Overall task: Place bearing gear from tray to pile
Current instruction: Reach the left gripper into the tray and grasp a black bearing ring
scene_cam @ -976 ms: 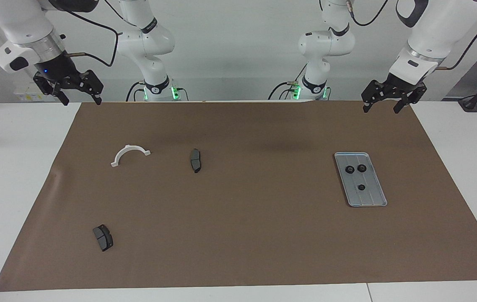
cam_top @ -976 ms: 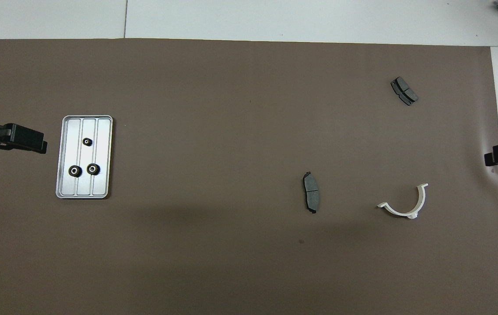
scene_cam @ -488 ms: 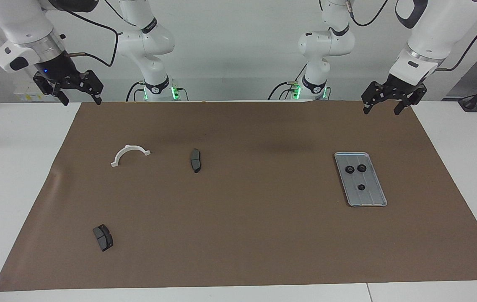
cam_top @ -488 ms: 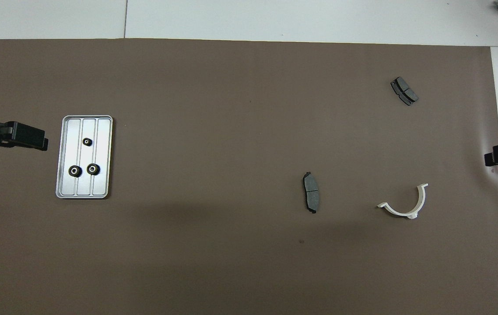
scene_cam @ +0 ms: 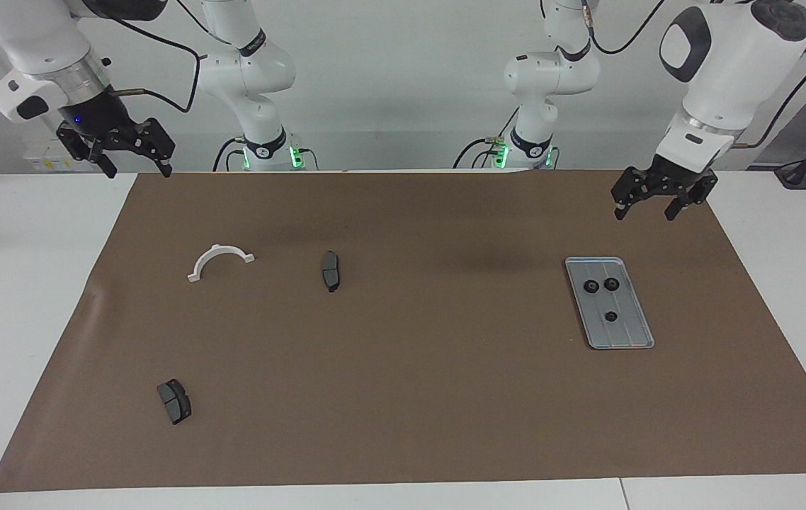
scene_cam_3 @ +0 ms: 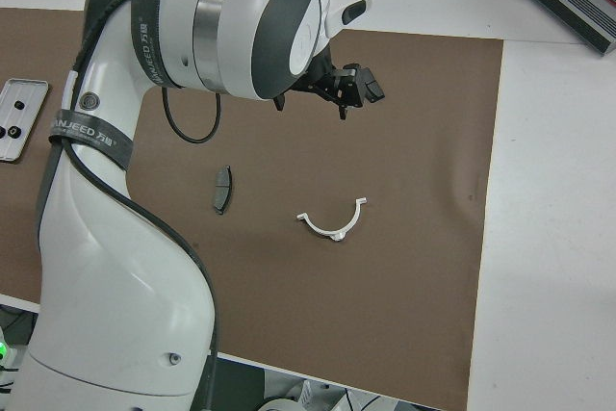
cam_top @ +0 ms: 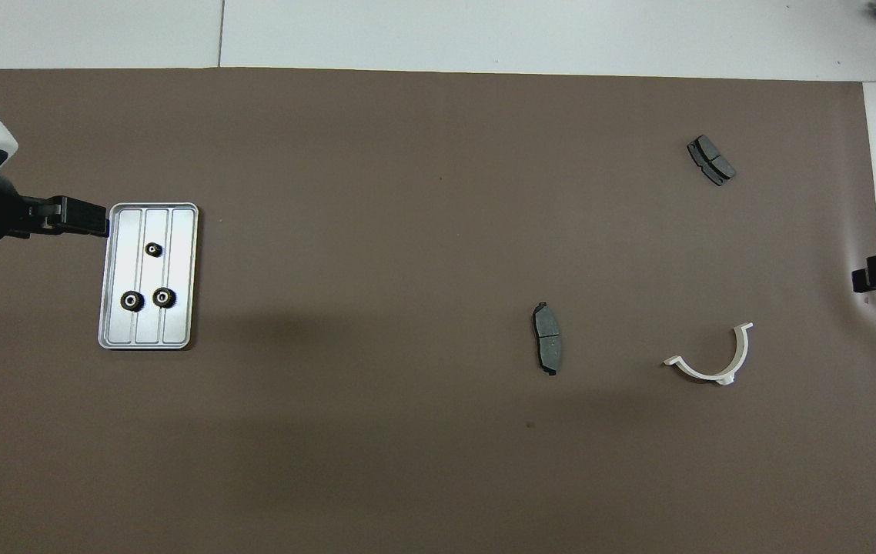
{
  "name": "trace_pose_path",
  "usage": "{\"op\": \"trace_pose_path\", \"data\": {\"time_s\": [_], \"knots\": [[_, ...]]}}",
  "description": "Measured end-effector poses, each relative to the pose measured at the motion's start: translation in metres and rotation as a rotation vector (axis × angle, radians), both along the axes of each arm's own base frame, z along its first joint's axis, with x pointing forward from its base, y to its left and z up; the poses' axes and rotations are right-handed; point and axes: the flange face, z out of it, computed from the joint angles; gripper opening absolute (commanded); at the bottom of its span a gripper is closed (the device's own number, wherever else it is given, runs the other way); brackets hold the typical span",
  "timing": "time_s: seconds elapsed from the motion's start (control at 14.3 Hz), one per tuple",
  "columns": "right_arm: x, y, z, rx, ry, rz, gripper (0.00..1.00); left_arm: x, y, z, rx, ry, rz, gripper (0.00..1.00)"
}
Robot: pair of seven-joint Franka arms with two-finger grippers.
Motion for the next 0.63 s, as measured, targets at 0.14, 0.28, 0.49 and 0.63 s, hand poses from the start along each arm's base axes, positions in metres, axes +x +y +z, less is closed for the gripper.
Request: {"op": "trace_pose_path", "data": {"time_s": [0.14, 0.28, 0.49, 0.63], "knots": [[0.000, 0.000, 0.000, 0.000, 0.000, 0.000, 1.00, 0.018, 0.017, -0.053, 0.001, -0.029, 0.016, 1.00], [0.000, 0.000, 0.000, 0.000, 0.000, 0.000, 1.00, 0.020, 0.026, -0.107, 0.003, -0.060, 0.025, 1.00], [0.000, 0.000, 0.000, 0.000, 0.000, 0.000, 1.00, 0.010, 0.026, -0.164, 0.004, -0.052, 0.028, 1.00], [0.000, 0.000, 0.000, 0.000, 0.000, 0.000, 1.00, 0.009, 0.026, -0.180, 0.004, -0.048, 0.028, 1.00]]}}
